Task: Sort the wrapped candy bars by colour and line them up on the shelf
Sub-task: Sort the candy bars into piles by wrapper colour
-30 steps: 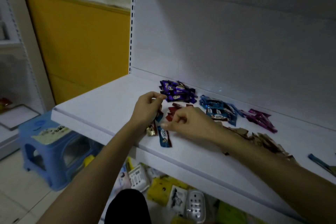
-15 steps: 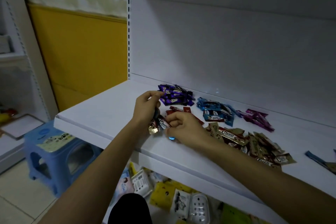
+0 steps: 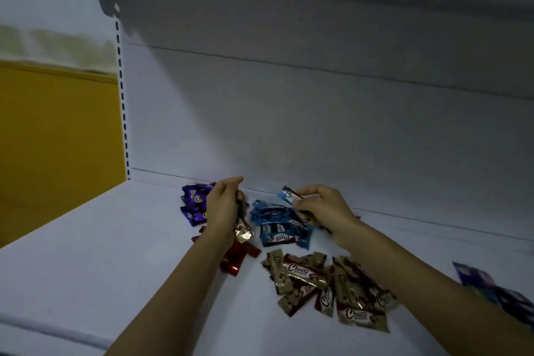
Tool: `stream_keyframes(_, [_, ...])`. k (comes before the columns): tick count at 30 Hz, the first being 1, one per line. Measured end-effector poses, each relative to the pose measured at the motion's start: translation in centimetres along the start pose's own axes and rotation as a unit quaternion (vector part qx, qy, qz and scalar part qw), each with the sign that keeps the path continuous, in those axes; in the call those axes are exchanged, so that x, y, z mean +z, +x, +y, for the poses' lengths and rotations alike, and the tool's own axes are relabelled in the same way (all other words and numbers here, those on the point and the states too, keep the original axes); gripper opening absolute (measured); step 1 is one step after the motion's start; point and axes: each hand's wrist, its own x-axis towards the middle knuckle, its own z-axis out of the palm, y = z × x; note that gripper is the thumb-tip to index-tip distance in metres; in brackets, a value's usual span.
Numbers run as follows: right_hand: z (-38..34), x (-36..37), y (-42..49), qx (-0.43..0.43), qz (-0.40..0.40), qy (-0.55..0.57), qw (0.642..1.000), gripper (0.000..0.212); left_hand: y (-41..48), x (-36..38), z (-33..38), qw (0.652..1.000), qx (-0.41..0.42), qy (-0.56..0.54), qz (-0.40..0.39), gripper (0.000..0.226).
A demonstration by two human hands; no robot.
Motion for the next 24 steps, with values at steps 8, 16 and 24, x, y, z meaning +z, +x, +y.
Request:
stream_keyframes(8, [1.7, 3.5, 0.4, -0.151, -0.009, -0.13, 0.98, 0.02, 0.5, -0.4, -1.2, 0.997, -0.052, -0.057, 0.006, 0.027])
stream_keyframes(16, [0.8, 7.6, -1.9, -0.046, -0.099, 0.041, 0.993, 0.013, 0.1, -0.3, -0.6, 0.968, -0.125, -0.214, 0.026, 0.041])
stream_keyframes(24, [1.4, 5.1, -0.2, -0.068, 0.008, 0.054, 0.996, 0.013, -1.3, 0.3, -1.1, 0.977, -0.092, -0.105, -0.161, 0.023])
